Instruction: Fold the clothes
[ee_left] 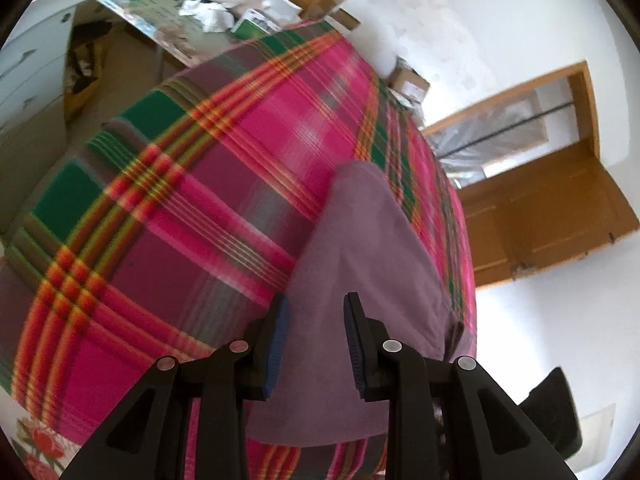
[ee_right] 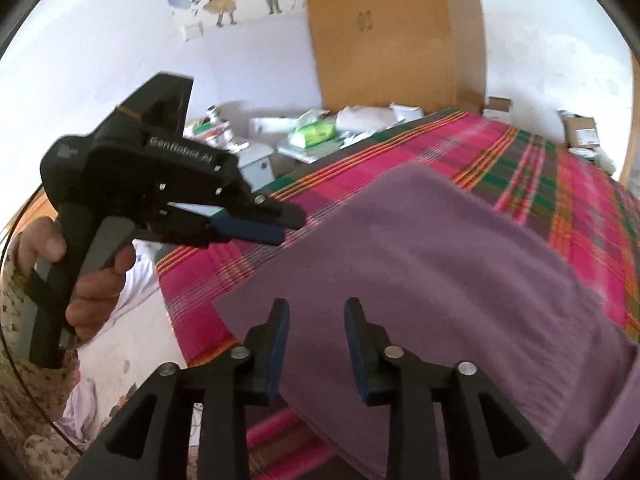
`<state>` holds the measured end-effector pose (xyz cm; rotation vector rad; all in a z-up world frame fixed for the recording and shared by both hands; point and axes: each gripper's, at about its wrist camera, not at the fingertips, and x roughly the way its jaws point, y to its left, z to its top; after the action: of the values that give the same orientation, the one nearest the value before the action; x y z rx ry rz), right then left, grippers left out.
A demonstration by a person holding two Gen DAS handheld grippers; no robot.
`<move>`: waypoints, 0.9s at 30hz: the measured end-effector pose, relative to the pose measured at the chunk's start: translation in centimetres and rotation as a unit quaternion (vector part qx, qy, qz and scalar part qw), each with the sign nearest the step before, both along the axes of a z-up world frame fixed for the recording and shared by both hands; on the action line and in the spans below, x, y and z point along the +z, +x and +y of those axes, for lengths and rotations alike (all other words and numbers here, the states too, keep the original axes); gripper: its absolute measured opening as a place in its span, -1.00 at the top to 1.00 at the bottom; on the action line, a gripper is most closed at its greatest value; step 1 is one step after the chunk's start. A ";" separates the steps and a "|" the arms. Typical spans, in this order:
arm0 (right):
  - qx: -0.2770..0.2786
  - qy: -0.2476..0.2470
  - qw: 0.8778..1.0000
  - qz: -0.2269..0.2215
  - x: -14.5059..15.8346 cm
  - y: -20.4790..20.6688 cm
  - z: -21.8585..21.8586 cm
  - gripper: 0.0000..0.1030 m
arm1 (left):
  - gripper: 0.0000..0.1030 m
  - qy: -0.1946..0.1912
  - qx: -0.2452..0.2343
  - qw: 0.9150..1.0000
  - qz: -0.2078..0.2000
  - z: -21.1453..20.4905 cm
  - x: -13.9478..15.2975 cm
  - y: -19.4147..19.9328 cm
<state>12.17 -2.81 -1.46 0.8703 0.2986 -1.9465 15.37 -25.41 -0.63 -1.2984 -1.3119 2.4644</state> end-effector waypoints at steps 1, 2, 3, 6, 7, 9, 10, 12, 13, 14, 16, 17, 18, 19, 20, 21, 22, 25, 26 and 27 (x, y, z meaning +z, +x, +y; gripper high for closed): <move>0.003 0.000 1.000 -0.002 -0.2 0.1 -0.3 0.35 | 0.43 -0.002 0.002 1.000 -0.002 -0.2 -0.1 0.0; 0.007 0.000 1.000 -0.004 -0.3 0.2 -0.6 0.31 | 0.43 -0.004 0.004 1.000 -0.005 -0.3 -0.2 0.0; 0.014 -0.003 1.000 -0.002 -0.4 0.4 -0.8 0.29 | 0.43 -0.006 0.005 1.000 -0.007 -0.4 -0.3 0.0; 0.034 -0.003 0.999 0.014 -0.3 1.2 -2.1 0.11 | 0.43 -0.002 0.009 1.000 -0.016 -0.7 -0.8 0.3; 0.041 0.000 0.999 0.021 -0.4 1.3 -2.7 0.07 | 0.43 -0.002 0.009 1.000 -0.018 -0.7 -1.0 0.3; 0.048 0.008 0.998 0.040 -0.5 1.9 -3.6 0.03 | 0.43 -0.003 0.009 1.000 -0.022 -0.7 -1.2 0.3; 0.048 0.012 0.997 0.052 -0.6 2.3 -3.9 0.02 | 0.43 -0.004 0.008 1.000 -0.023 -0.7 -1.3 0.3; 0.050 0.021 0.996 0.072 -1.0 3.1 -4.6 0.00 | 0.43 -0.005 0.007 1.000 -0.025 -0.6 -1.4 0.1; 0.051 0.026 0.995 0.082 -1.2 3.5 -4.9 0.00 | 0.43 -0.005 0.005 1.000 -0.022 -0.6 -1.4 0.1; 0.052 0.031 0.994 0.092 -1.4 3.8 -5.2 0.00 | 0.43 -0.004 0.002 1.000 -0.020 -0.7 -1.4 0.0; 0.051 0.049 0.992 0.106 -2.0 4.4 -5.8 0.00 | 0.43 -0.004 0.000 1.000 -0.019 -0.7 -1.5 -0.2; 0.046 0.056 0.991 0.115 -2.3 4.6 -6.1 0.00 | 0.43 -0.003 0.000 1.000 -0.019 -0.8 -1.5 -0.3; 0.041 0.062 0.989 0.124 -2.5 4.8 -6.3 0.00 | 0.43 -0.002 0.000 1.000 -0.021 -0.8 -1.5 -0.5; 0.036 0.069 0.988 0.133 -2.8 4.9 -6.6 0.00 | 0.43 -0.001 -0.001 1.000 -0.022 -0.8 -1.5 -0.6; 0.031 0.075 0.987 0.141 -3.0 5.1 -6.8 0.00 | 0.43 -0.003 -0.005 1.000 -0.023 -0.7 -1.5 -0.7; 0.026 0.074 0.987 0.138 -3.1 4.8 -6.8 0.00 | 0.43 -0.007 -0.011 1.000 -0.022 -0.6 -1.5 -0.7; 0.021 0.073 0.988 0.134 -3.1 4.6 -6.7 0.00 | 0.44 -0.009 -0.016 1.000 -0.022 -0.5 -1.5 -0.8; 0.010 0.068 0.990 0.121 -3.2 3.8 -6.6 0.00 | 0.43 -0.008 -0.022 0.999 -0.022 -0.5 -1.6 -0.7; 0.006 0.068 0.990 0.122 -3.2 3.8 -6.6 0.06 | 0.43 -0.006 -0.022 0.999 -0.022 -0.5 -1.6 -0.7; 0.002 0.069 0.990 0.123 -3.2 3.7 -6.5 0.10 | 0.43 -0.005 -0.023 0.999 -0.023 -0.5 -1.7 -0.8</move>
<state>15.92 -9.34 -4.70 0.7150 0.5846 -2.0510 14.59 -25.94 -2.29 -1.3783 -1.2658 2.4284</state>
